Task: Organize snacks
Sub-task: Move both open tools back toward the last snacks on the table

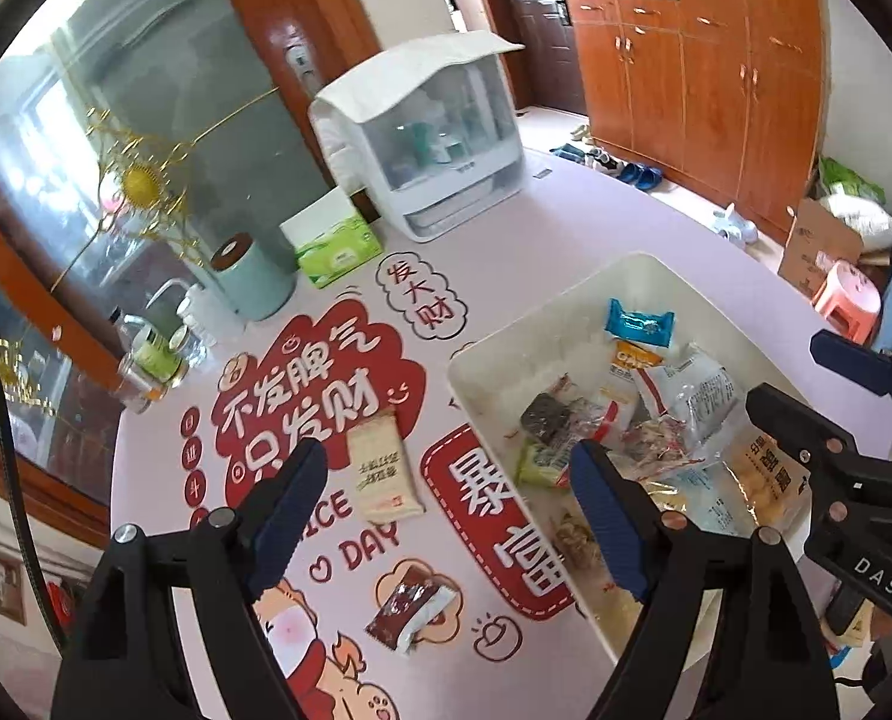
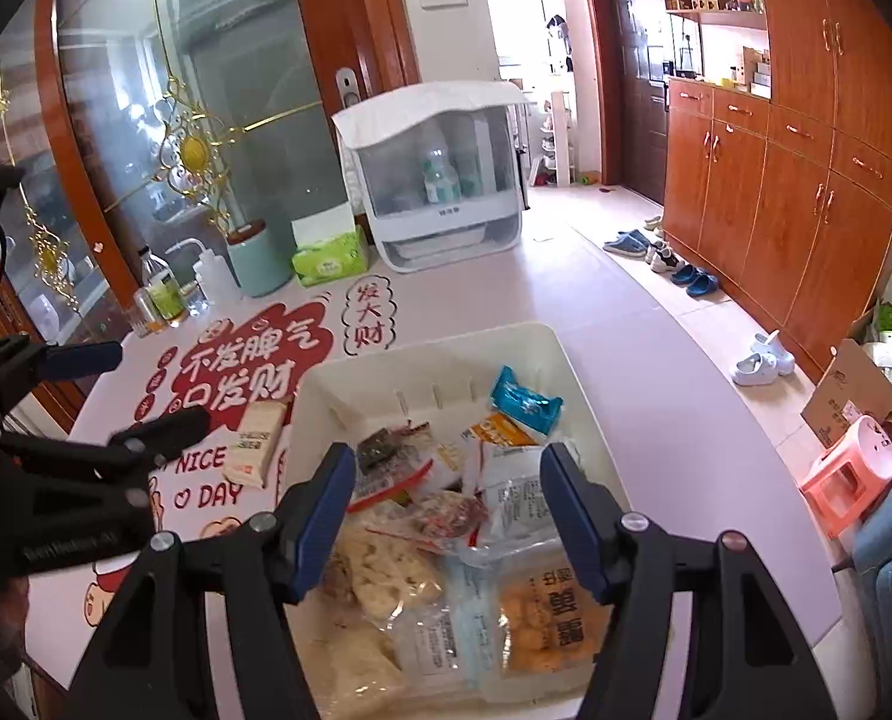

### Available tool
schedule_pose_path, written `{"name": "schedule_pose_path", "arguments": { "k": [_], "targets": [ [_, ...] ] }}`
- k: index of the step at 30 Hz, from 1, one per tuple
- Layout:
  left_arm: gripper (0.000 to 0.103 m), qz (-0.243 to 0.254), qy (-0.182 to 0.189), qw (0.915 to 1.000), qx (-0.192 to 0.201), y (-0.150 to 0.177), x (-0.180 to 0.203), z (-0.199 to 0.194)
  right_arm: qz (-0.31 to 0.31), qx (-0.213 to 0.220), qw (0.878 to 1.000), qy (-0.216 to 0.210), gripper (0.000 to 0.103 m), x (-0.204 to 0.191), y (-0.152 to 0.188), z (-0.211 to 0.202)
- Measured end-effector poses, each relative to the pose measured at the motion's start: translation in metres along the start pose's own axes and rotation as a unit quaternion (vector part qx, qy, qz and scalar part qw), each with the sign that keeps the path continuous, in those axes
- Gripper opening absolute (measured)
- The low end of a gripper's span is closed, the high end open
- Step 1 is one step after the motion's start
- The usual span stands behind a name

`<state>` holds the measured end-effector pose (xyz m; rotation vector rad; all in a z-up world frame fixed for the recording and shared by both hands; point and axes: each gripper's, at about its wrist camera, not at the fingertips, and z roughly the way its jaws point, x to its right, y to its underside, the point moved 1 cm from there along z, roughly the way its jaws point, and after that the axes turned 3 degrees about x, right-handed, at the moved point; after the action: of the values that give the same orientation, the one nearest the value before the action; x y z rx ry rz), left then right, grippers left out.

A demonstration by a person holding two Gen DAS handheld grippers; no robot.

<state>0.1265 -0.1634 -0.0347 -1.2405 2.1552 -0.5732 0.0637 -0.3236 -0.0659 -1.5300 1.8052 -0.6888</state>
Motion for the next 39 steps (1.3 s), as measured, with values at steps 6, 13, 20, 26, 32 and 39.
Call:
{"name": "schedule_pose_path", "arguments": {
  "k": [6,13,20,26,32,39],
  "targets": [
    [0.082,-0.004,-0.019,0.9998,0.004,0.008,-0.040,-0.022,-0.008,0.005,1.000,-0.007,0.065,-0.022,-0.005,-0.006],
    [0.082,0.066,-0.061,0.9950,0.043,-0.001,-0.098,-0.058,-0.011,0.006,1.000,-0.009,0.065,-0.058,-0.009,-0.006],
    [0.091,0.186,-0.079,0.9751,0.091,-0.023,-0.160,-0.066,0.001,-0.009,1.000,0.004,0.065,-0.105,-0.009,0.004],
    [0.091,0.302,-0.016,0.9502,0.076,0.002,-0.181,0.004,0.040,-0.043,0.998,0.023,0.065,-0.143,0.005,0.032],
    [0.091,0.320,0.063,0.9452,0.020,0.035,-0.181,0.089,0.088,-0.111,0.989,0.031,0.065,-0.173,0.040,0.071],
    [0.091,0.329,0.119,0.9368,-0.001,0.069,-0.178,0.146,0.085,-0.172,0.981,0.032,0.065,-0.212,0.081,0.111]
  ]
}}
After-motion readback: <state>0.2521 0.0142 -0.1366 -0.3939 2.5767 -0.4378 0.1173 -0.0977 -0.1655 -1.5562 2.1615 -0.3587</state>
